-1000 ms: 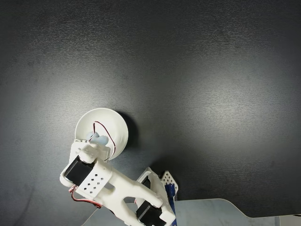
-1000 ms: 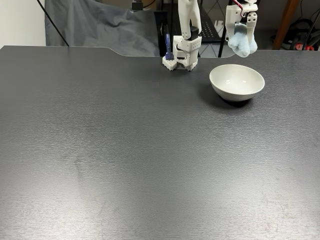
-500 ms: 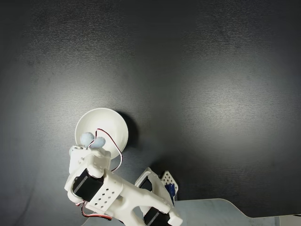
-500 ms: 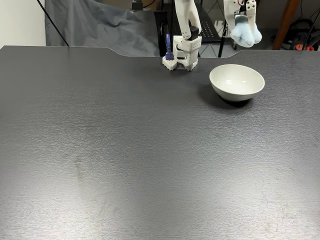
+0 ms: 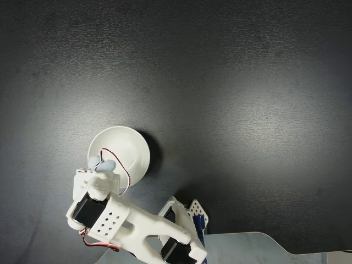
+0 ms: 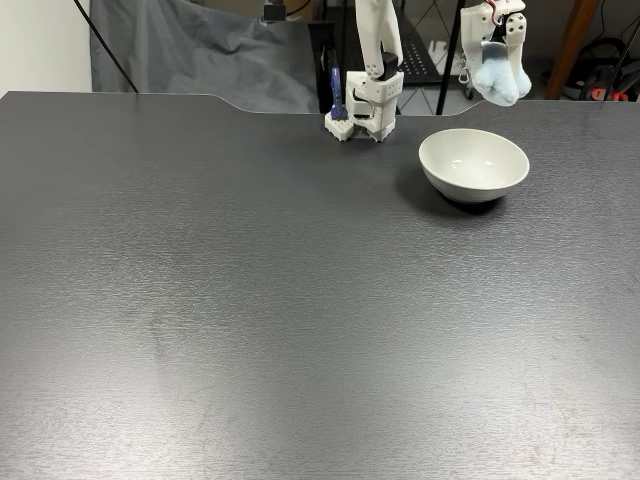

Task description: Grasp a skyblue doll and put it in the white bowl.

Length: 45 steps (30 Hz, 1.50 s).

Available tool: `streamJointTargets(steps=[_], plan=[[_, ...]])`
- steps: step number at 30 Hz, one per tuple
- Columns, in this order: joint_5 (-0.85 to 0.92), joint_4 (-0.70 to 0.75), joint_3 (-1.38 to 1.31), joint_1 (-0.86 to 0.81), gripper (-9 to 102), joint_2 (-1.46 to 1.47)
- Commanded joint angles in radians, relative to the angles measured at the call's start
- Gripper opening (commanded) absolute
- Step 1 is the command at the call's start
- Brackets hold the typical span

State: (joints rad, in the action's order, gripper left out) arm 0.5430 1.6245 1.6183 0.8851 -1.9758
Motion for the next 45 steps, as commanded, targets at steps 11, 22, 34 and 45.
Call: streamJointTargets(steps=[11, 22, 34, 45], plan=[[-0.015, -0.012, -0.009, 0.012, -1, -0.006], [-0.015, -0.101, -0.011, 0.002, 1, -0.005], [-0.015, -0.172, -0.006, -0.04, 1, 0.135], [-0.015, -0.256, -0.003, -0.227, 1, 0.19]])
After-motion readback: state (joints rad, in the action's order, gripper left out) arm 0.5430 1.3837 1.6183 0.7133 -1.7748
